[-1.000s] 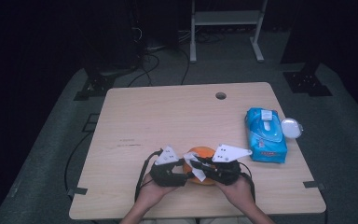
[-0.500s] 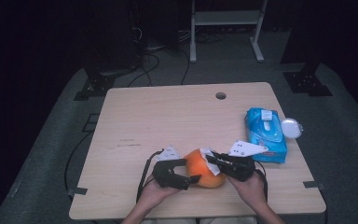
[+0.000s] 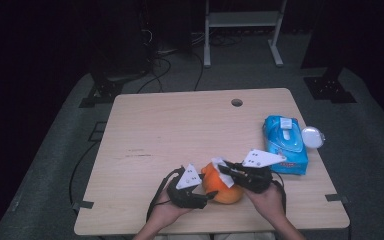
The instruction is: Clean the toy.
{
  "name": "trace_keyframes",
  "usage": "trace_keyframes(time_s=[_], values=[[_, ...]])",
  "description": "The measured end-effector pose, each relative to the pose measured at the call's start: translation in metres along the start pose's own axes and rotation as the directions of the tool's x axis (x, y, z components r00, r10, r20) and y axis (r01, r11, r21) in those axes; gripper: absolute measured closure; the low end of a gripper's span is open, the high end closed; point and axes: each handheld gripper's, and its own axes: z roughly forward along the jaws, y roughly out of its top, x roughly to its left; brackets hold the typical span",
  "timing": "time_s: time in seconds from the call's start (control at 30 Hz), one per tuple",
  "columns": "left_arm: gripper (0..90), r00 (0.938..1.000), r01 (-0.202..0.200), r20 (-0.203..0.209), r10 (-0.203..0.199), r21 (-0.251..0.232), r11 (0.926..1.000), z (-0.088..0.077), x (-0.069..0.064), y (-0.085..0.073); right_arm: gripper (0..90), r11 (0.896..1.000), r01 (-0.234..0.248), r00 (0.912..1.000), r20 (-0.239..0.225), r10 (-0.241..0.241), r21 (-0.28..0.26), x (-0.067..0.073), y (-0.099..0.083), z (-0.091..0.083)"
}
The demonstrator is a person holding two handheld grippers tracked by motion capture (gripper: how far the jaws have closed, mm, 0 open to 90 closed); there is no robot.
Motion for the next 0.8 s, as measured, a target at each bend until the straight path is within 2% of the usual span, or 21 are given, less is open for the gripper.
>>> trace_keyframes(time_s=[0.07,0.13,0.2,0.23,0.27,0.3,0.37,0.4,0.47,0.53,0.63,0.7,0.73,0.8], values=[[38.0,0.9999,0.012,0.011,-0.012,0.002,0.9999,0.000,0.002,-0.001,81.4,0.999,-0.046,0.9989,0.005,0.046,-0.004,-0.010,-0.007,-0.004],[38.1,0.9999,0.009,0.011,-0.009,0.007,0.9999,0.000,0.002,-0.001,81.4,0.998,-0.054,0.9985,-0.005,0.054,-0.011,-0.006,-0.009,-0.004],[38.2,0.9999,0.012,0.000,-0.012,0.022,0.9997,0.001,0.003,-0.002,81.3,0.999,-0.045,0.9987,-0.024,0.045,-0.016,-0.001,-0.008,-0.003],[38.1,0.9997,0.006,-0.023,-0.005,0.051,0.9987,0.001,0.005,-0.005,81.2,1.000,0.008,0.9956,-0.094,-0.009,-0.019,0.012,-0.006,0.002],[38.1,0.9997,0.006,-0.023,-0.005,0.051,0.9987,0.001,0.005,-0.005,81.2,1.000,0.008,0.9956,-0.094,-0.009,-0.019,0.012,-0.006,0.002],[38.1,0.9996,0.011,-0.026,-0.009,0.069,0.9976,0.001,0.009,-0.009,81.3,0.997,0.071,0.9933,-0.093,-0.070,0.006,0.019,-0.006,0.007],[38.2,0.9994,0.026,-0.024,-0.024,0.069,0.9973,0.001,0.011,-0.010,81.3,0.998,0.062,0.9939,-0.092,-0.061,0.013,0.017,-0.007,0.007],[38.3,0.9990,0.040,-0.025,-0.038,0.074,0.9965,0.000,0.014,-0.011,81.3,0.999,0.040,0.9974,-0.061,-0.039,0.017,0.006,-0.009,0.004],[38.0,0.9987,0.051,-0.006,-0.050,0.067,0.9964,-0.001,0.016,-0.013,81.3,0.999,0.026,0.9992,-0.031,-0.026,0.024,-0.004,-0.013,-0.001],[35.0,0.9982,0.060,0.008,-0.060,0.058,0.9965,-0.002,0.017,-0.013,81.3,0.999,0.011,0.9995,-0.030,-0.010,0.031,-0.010,-0.018,-0.003],[27.8,0.9985,0.051,0.019,-0.051,-0.016,0.9986,-0.008,0.016,-0.006,81.3,1.000,0.009,0.9997,-0.022,-0.009,0.026,-0.011,-0.019,-0.003],[24.2,0.9981,0.055,0.030,-0.054,-0.051,0.9972,-0.009,0.016,-0.002,81.3,1.000,-0.009,0.9982,-0.058,0.010,0.013,-0.010,-0.020,0.001],[23.7,0.9985,0.049,0.028,-0.047,-0.060,0.9970,-0.009,0.015,0.000,81.3,1.000,0.000,0.9971,-0.076,0.000,0.009,-0.006,-0.020,0.004],[26.5,0.9998,0.021,0.001,-0.021,-0.029,0.9994,-0.005,0.013,-0.001,81.1,0.999,0.030,0.9943,-0.103,-0.029,0.014,0.004,-0.019,0.011]])
